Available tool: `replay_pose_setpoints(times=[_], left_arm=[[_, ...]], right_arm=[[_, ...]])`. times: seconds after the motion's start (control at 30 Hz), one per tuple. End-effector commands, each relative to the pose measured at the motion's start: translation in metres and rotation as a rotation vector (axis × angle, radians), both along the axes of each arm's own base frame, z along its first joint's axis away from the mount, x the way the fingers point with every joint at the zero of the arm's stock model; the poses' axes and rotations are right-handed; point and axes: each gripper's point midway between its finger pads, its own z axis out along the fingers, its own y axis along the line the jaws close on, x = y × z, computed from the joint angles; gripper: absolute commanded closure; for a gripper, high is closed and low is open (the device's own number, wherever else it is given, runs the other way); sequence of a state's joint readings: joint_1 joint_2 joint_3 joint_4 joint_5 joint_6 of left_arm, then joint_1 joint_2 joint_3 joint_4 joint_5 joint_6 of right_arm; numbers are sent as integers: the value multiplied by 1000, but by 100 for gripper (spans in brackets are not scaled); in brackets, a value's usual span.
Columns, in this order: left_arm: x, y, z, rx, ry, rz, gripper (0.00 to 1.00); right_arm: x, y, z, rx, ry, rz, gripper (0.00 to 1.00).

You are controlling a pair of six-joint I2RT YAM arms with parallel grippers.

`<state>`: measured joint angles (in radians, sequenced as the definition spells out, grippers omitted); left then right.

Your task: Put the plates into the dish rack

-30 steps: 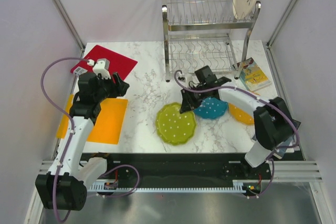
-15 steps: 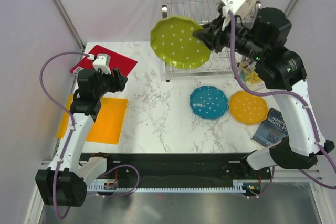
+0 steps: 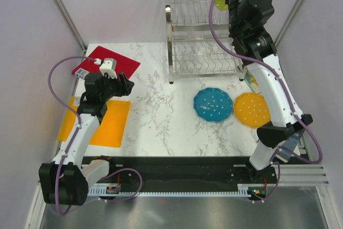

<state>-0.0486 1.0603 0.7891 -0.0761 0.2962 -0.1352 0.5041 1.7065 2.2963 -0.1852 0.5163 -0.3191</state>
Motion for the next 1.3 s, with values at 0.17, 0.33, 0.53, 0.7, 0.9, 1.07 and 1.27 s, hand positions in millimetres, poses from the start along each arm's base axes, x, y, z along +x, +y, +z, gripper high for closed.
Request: replay_pose_setpoints(times=[0.17,0.33,0.53,0.7,0.9,1.07,1.27], left_arm=[[7,-17,-5,-107,-4,-13,37],[7,-20,-6,-133,-1,-8,37],[8,-21,-9,-141,6,-5,37],[12,-20,-15,-134,13,-5,37],[14,-17,-21,-124,20,12,37],[15,-17,-25,-123,31,13,37],[19,-17,-27,-121,31,15,36]], right_arm=[[-17,-83,69,163,-281,-274,100],[3,-105,59,117,-249,-307,100],[28,-116,35,77,-176,-332,100],[46,-118,17,60,-126,-347,100],[66,-123,-7,51,-67,-370,100],[78,-131,-21,51,-40,-399,100],[97,-131,-40,18,2,-399,100]])
